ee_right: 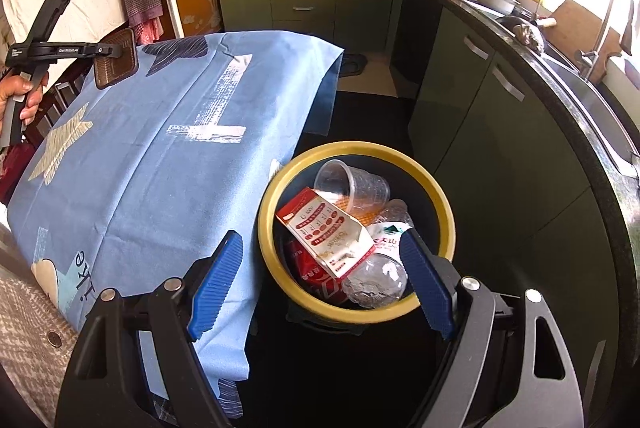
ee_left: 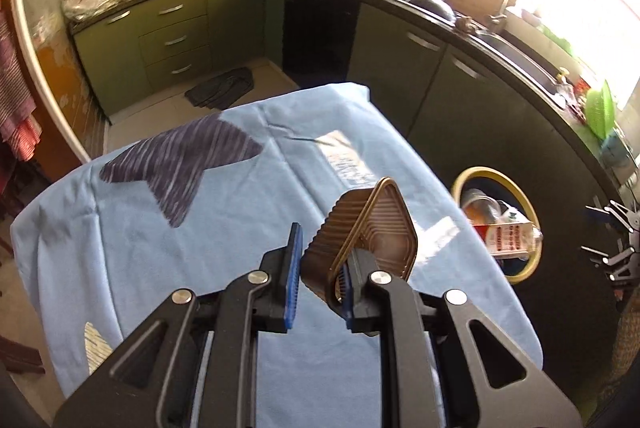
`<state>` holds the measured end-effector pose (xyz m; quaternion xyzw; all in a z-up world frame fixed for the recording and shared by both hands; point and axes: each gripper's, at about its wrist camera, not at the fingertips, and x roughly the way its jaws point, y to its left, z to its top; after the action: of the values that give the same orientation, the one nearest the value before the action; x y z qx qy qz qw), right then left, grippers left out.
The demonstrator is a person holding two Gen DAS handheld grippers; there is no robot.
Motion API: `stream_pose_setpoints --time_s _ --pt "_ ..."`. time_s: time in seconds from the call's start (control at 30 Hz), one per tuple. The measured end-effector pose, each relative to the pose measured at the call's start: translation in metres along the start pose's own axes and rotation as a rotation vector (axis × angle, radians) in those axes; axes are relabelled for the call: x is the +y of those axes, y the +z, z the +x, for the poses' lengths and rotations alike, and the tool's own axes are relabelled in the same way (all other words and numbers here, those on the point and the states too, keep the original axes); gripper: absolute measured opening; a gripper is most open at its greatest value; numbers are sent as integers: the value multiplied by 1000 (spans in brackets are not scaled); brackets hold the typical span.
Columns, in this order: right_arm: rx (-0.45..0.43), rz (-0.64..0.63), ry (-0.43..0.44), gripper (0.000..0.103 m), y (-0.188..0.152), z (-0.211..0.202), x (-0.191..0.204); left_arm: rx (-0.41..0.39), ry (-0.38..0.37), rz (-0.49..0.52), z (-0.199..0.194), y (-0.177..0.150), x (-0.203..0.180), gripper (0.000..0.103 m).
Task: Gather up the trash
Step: 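Carry the brown tray over the bin and release it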
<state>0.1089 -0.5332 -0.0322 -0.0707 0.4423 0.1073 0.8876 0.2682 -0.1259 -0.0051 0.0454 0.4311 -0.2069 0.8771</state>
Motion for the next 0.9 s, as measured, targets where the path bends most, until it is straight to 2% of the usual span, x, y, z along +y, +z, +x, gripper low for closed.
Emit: stream_pose_setpoints --time_s 0.23,0.43,0.63,0.73,0.9 --pt "12 99 -76 80 -41 -23 -38 -1 -143 171 26 29 -110 16" --pt "11 177 -100 80 -84 -44 -58 20 -200 293 72 43 -191 16" --pt "15 244 -99 80 -116 -51 -69 56 -191 405 124 50 -261 17" --pt "19 267 -91 80 -125 -50 -72 99 -171 415 152 52 -284 17" --pt "32 283 -70 80 -135 -46 -72 191 -168 360 188 53 -294 17"
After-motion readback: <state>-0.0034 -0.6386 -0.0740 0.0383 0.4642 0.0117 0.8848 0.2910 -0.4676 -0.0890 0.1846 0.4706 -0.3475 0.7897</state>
